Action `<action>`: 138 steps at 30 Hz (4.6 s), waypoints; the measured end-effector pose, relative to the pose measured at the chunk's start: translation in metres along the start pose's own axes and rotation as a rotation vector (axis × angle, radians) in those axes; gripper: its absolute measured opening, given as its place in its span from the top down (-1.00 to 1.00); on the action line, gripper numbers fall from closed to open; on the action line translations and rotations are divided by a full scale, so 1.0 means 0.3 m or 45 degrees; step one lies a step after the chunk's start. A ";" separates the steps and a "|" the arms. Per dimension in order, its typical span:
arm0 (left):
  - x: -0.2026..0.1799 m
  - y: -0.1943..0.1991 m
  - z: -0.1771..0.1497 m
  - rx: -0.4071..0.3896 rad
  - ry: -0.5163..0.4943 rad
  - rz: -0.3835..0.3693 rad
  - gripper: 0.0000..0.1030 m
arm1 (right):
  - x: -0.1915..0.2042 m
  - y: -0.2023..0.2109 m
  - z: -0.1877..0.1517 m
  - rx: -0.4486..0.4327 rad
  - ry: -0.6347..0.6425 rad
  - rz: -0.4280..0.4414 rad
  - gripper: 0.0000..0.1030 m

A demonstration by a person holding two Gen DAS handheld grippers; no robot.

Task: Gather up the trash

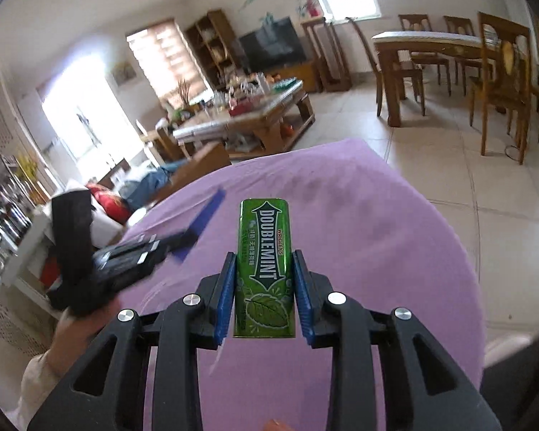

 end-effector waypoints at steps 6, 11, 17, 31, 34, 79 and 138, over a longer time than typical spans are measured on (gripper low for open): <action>-0.331 0.146 0.035 -0.129 -0.085 -0.213 0.84 | -0.095 0.327 -0.081 -0.197 -0.043 -0.159 0.41; -0.702 0.206 0.013 -0.115 -0.169 -0.449 0.84 | -0.262 0.623 -0.131 -0.371 -0.121 -0.370 0.41; -1.143 0.185 -0.102 -0.029 -0.295 -0.648 0.84 | -0.471 0.875 -0.235 -0.478 -0.250 -0.553 0.41; -1.554 -0.007 -0.338 0.129 -0.490 -0.672 0.84 | -0.710 0.988 -0.418 -0.550 -0.475 -0.635 0.41; -1.561 -0.027 -0.353 0.141 -0.505 -0.664 0.84 | -0.717 1.000 -0.455 -0.550 -0.495 -0.627 0.41; -1.267 0.151 -0.244 -0.073 -0.398 -0.462 -0.90 | -0.613 0.910 -0.368 -0.484 -0.399 -0.564 -0.89; 0.090 0.418 -0.133 -0.341 0.262 0.651 -0.90 | 0.148 0.096 0.089 -0.590 0.323 -0.263 -0.90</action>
Point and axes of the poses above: each gripper's, at about its wrist camera, not at the fingertips, and y roughly against the way its jaws point, x to its left, z to its top, the point moved 9 cm from there along -y, roughly the way its jaws point, and after that the axes turned 9 degrees about z, right-handed, at the moved point
